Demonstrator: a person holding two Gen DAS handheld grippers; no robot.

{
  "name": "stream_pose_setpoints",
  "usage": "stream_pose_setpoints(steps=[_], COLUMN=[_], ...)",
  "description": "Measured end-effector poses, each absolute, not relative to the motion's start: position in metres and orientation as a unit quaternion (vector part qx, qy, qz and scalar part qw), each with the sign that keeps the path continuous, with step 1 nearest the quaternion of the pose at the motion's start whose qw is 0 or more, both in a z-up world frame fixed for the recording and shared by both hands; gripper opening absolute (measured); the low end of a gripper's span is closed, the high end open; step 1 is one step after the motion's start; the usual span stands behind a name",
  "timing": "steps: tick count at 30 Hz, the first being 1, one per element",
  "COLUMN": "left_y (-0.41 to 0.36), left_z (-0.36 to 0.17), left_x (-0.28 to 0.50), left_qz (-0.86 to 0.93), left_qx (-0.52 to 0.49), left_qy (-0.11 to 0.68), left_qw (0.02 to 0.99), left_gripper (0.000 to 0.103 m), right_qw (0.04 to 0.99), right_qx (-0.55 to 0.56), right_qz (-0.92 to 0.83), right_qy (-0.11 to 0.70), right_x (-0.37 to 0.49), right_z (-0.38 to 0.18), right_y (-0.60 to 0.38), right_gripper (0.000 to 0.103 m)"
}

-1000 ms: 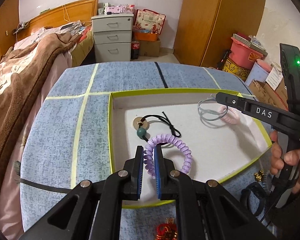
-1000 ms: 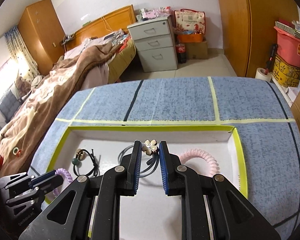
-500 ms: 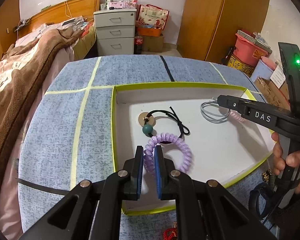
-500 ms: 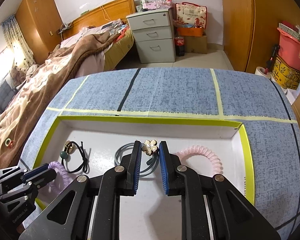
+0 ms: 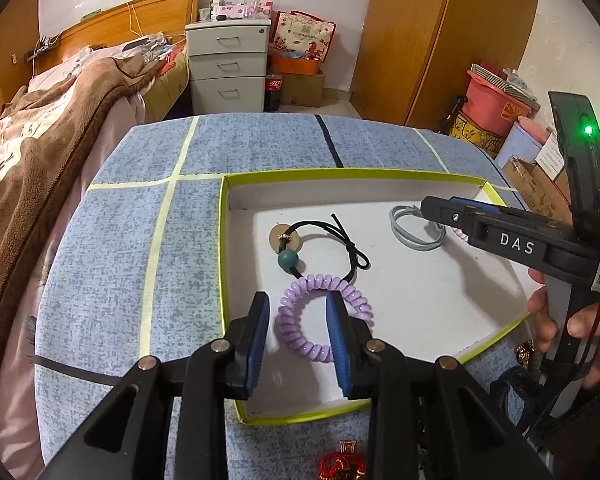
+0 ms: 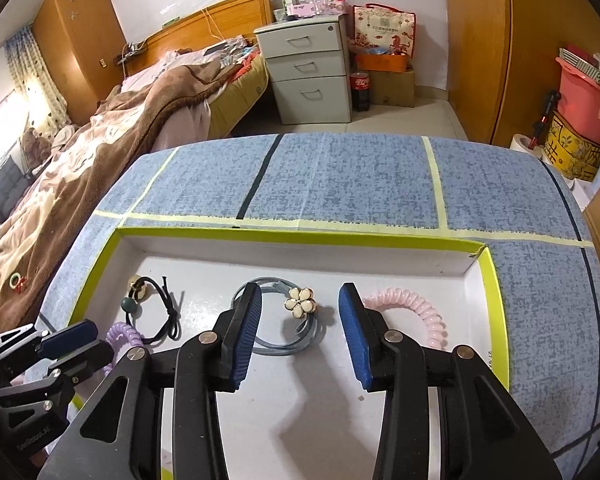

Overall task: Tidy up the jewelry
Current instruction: 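Open the right gripper inside the box while the left gripper opens, releasing both items, then move the right gripper out of the box to the black watch strap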

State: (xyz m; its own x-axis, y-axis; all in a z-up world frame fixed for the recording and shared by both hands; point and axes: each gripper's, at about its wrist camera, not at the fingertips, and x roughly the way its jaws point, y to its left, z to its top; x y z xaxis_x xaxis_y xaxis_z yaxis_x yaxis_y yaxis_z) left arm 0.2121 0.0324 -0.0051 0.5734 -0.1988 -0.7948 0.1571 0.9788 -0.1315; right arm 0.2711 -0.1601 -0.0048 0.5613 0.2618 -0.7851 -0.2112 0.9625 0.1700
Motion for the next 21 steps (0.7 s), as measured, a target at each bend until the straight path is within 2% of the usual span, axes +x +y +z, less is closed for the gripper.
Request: stream_pose_setpoints(steps=[6, 21], left_y=[0.032, 0.035], left_z=[0.004, 0.030], left_x=[0.204, 0.150], left_qz=[-0.109, -0.117], left_qx=[-0.025, -0.044], left_qy=[0.437, 0.401], left_qw=[0.892, 0.907], left_gripper=[0.042, 0.050], right_qw=[0.887, 0.902], right_qx=[0.030, 0.029], right_qz=[0.136, 0.147], right_qy=[0.440, 0.404], right_x=[0.260, 0.196], right_z=[0.003, 0.034], right_y=[-0.162, -0.171], right_gripper=[0.041, 0.042])
